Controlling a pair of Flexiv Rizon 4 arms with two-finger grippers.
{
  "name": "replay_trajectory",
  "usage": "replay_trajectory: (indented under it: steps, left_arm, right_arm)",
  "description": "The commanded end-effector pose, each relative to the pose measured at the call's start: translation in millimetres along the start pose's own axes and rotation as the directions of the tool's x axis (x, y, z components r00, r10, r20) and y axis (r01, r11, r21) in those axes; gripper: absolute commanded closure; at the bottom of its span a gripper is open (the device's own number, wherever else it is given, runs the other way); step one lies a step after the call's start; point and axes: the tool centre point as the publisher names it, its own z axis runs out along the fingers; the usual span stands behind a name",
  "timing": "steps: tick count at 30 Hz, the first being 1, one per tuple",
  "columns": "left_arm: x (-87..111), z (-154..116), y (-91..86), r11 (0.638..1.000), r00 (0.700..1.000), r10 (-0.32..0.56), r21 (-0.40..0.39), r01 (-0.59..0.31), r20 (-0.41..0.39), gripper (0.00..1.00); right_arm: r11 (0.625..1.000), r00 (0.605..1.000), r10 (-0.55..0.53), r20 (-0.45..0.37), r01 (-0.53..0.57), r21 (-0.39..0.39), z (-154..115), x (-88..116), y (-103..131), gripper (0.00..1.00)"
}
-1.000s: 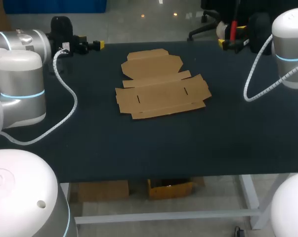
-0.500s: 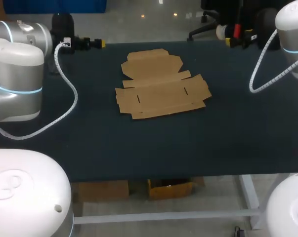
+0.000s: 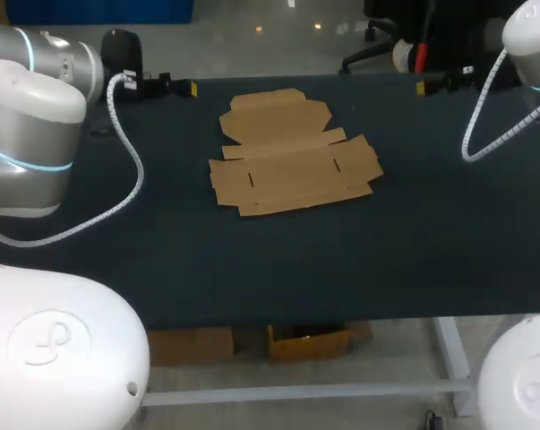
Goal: Assemble the packaging by folding the flat box into shape, placing the metal phone stand inside, and closing the box properly
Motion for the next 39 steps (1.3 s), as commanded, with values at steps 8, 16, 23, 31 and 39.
replay_trajectory:
  steps: [8,16,23,31,39]
  left_arm:
    - [11.6,-3,32.1,0.959,0.992,-0.101,-0.259,0.118,0.079,0.0]
    - [11.5,-4,33.9,0.955,0.99,-0.108,-0.268,0.129,0.09,0.0]
    - [11.5,-4,33.9,0.955,0.99,-0.108,-0.268,0.129,0.09,0.0]
    - [13.2,2,35.9,0.95,0.986,-0.144,-0.265,0.162,0.086,0.0]
    - [8.3,5,50.8,0.918,0.953,-0.271,-0.261,0.299,0.139,0.0]
  right_arm:
    - [0.966,0.992,0.127,-0.013,-0.121,0.228,6,-6,-29,0.0]
    - [0.966,0.992,0.127,-0.013,-0.121,0.228,6,-6,-29,0.0]
    - [0.966,0.992,0.127,-0.013,-0.121,0.228,6,-6,-29,0.0]
    - [0.968,0.99,0.135,-0.034,-0.125,0.22,8,-4,-30,0.0]
    - [0.914,0.959,0.282,-0.02,-0.262,0.31,14,-8,-45,0.0]
